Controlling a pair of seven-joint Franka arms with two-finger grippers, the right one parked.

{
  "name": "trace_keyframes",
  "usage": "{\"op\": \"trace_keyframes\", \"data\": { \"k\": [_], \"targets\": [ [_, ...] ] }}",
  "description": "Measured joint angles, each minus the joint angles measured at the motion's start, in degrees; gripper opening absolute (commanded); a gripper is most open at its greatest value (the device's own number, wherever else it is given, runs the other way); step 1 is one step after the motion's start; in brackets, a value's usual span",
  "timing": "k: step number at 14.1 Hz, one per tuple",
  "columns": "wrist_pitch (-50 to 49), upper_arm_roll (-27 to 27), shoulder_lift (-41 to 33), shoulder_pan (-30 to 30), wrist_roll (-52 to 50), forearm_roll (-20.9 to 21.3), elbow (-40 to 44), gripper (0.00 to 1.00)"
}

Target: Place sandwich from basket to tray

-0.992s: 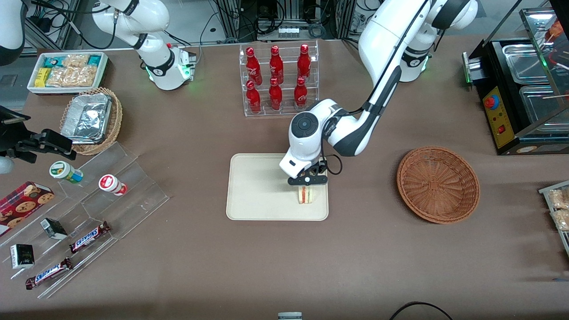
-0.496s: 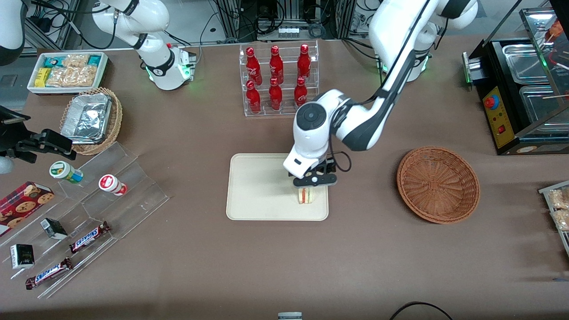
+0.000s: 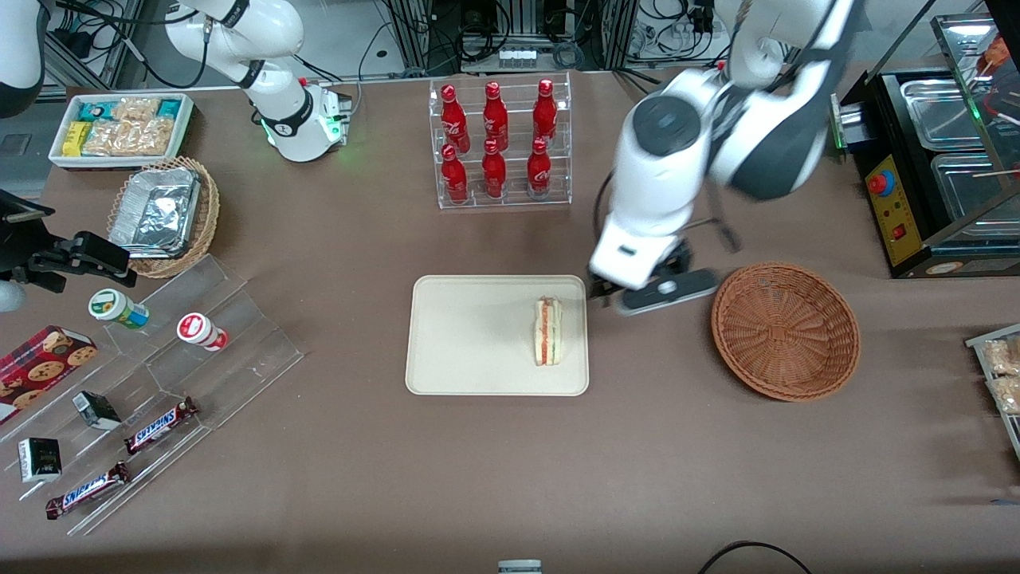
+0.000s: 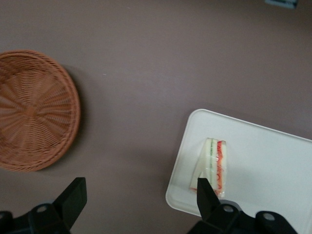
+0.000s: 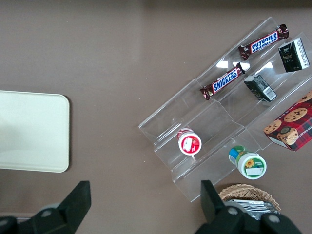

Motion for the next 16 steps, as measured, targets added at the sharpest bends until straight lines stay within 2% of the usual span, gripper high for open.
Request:
{"op": "trace_keyframes", "data": {
  "k": [3,7,12,16],
  "targets": [
    [-6.02,0.14,-5.36,4.12,2.24,0.0,-0.13,1.0],
    [-11.37,0.41,-10.15,11.91,11.79,-0.48,-0.26,1.0],
    [-15.32,0.55,-13.97,20.7,23.03,-5.25,-0.46,1.0],
    [-17.28,0.51,-16.19,24.39,28.3,-8.69,-1.11,1.0]
  ]
}}
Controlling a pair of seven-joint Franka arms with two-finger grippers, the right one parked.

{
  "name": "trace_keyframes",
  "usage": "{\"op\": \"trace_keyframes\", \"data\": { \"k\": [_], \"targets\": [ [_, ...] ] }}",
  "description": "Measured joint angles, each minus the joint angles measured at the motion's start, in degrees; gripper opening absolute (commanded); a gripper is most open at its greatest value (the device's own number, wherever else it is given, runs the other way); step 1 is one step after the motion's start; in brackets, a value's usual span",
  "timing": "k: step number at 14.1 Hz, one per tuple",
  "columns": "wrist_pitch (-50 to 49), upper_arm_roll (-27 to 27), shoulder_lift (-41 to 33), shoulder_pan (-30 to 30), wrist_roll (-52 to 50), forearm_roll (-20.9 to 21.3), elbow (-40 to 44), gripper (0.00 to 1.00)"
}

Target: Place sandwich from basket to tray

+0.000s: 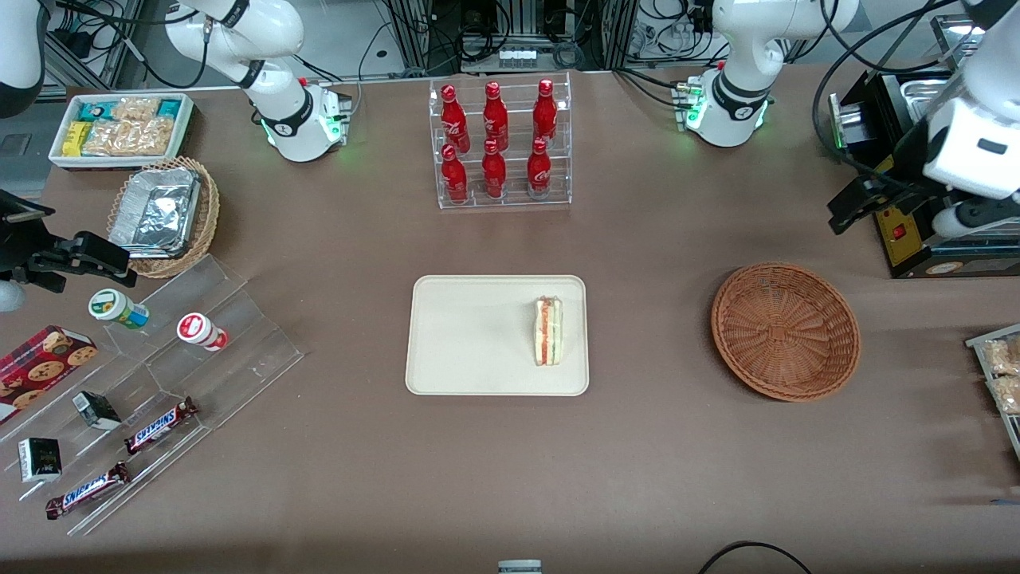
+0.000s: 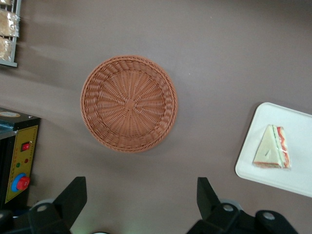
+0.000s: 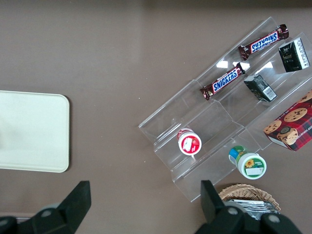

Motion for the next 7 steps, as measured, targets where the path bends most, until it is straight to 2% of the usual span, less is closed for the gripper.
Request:
{"op": "trace_keyframes", "data": {
  "k": [4,7],
  "targets": [
    [-0.18,-0.73,-2.04,2.12,0.89,-3.08,-2.27,1.0],
    [-0.12,-1.14,-2.02,2.19,3.49,-3.2,-2.27,1.0]
  ]
}}
